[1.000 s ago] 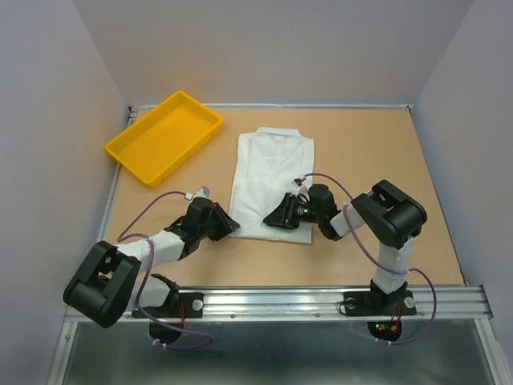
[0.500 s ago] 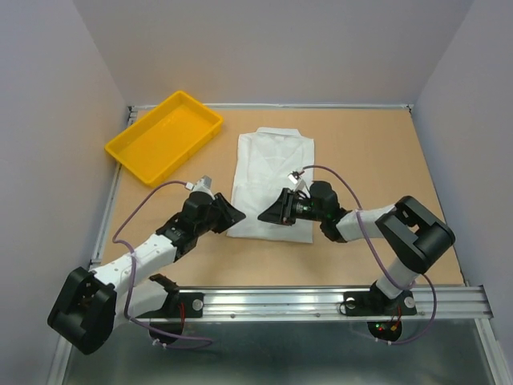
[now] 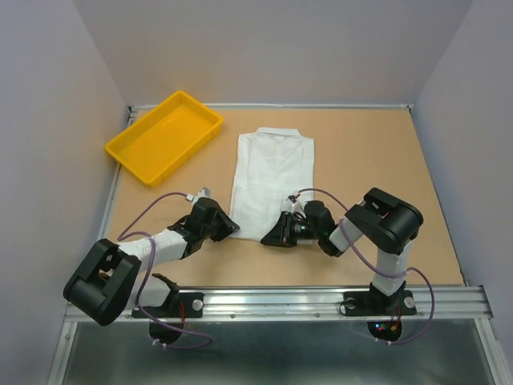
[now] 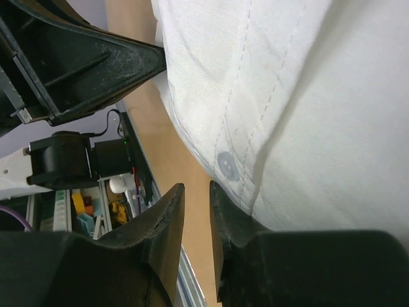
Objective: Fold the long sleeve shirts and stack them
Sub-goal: Fold the shirt
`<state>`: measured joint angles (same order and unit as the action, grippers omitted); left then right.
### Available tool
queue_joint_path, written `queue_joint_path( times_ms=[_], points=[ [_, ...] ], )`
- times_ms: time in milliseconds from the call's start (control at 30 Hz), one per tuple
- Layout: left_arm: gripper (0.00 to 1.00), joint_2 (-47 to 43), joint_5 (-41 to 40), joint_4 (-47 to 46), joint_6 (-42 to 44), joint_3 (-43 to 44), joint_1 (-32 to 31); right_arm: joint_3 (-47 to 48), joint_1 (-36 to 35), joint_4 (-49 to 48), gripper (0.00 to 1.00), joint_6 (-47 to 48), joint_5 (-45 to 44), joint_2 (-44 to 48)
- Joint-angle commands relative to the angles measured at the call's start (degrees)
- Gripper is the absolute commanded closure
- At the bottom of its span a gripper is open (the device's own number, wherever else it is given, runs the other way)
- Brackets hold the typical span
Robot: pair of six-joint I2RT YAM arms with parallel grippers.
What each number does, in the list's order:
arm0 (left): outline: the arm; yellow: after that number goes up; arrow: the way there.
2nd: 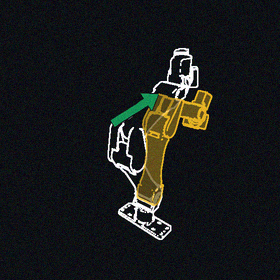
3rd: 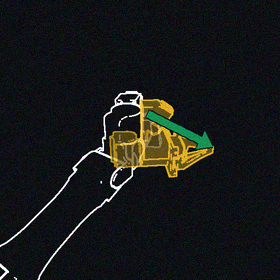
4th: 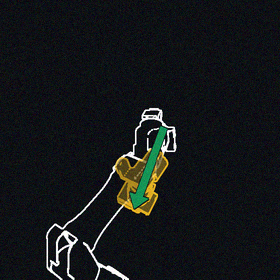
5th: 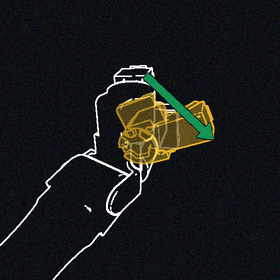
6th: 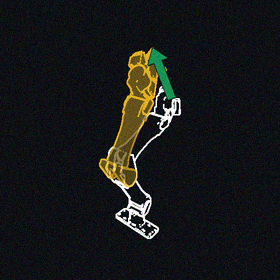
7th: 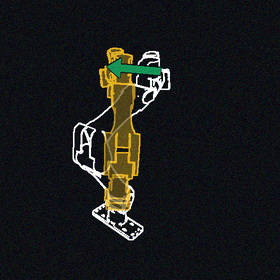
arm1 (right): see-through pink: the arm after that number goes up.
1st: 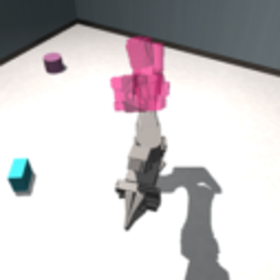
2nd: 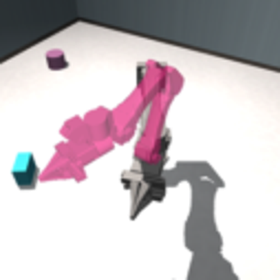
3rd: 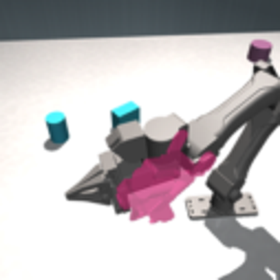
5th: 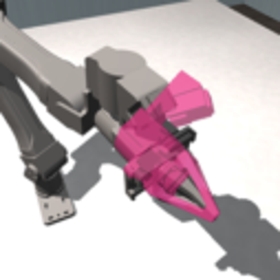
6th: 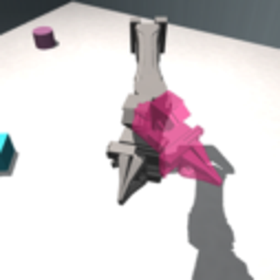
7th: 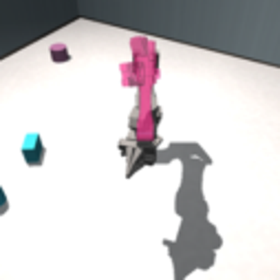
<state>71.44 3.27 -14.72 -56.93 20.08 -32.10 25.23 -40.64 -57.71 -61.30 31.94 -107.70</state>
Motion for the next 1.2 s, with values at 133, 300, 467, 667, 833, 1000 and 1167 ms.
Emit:
queue_joint_path(
  times_ms=[133,300,467,667,833,1000,1167],
  points=[
    [0.62,-9.29,-0.72,5.40,2.78,1.98,-0.07,-0.54,0.12,2.13,0.71,2.93,-1.97,13.36],
    [0.46,-11.07,4.09,3.39,4.81,4.62,-2.18,0.34,1.53,9.72,0.71,6.54,-2.15,18.05],
    [0.47,-1.93,7.54,-6.01,4.02,4.80,-4.64,-1.67,2.76,9.64,0.72,7.24,-2.06,16.48],
    [0.61,7.73,4.82,-11.46,1.04,3.31,-4.64,-9.48,8.38,6.39,0.76,8.74,-2.42,13.66],
    [0.64,10.12,2.80,-12.35,-1.96,0.32,-4.12,-17.22,17.17,0.94,0.78,7.77,-1.27,11.81],
    [0.65,6.88,-0.10,-11.56,-5.03,-3.37,-3.85,-21.89,19.81,0.32,0.78,6.46,-1.80,15.23],
    [0.63,-2.94,-4.57,-2.08,-5.30,-1.89,-3.85,-21.38,20.16,4.60,0.78,3.03,0.22,28.49]
  ],
)
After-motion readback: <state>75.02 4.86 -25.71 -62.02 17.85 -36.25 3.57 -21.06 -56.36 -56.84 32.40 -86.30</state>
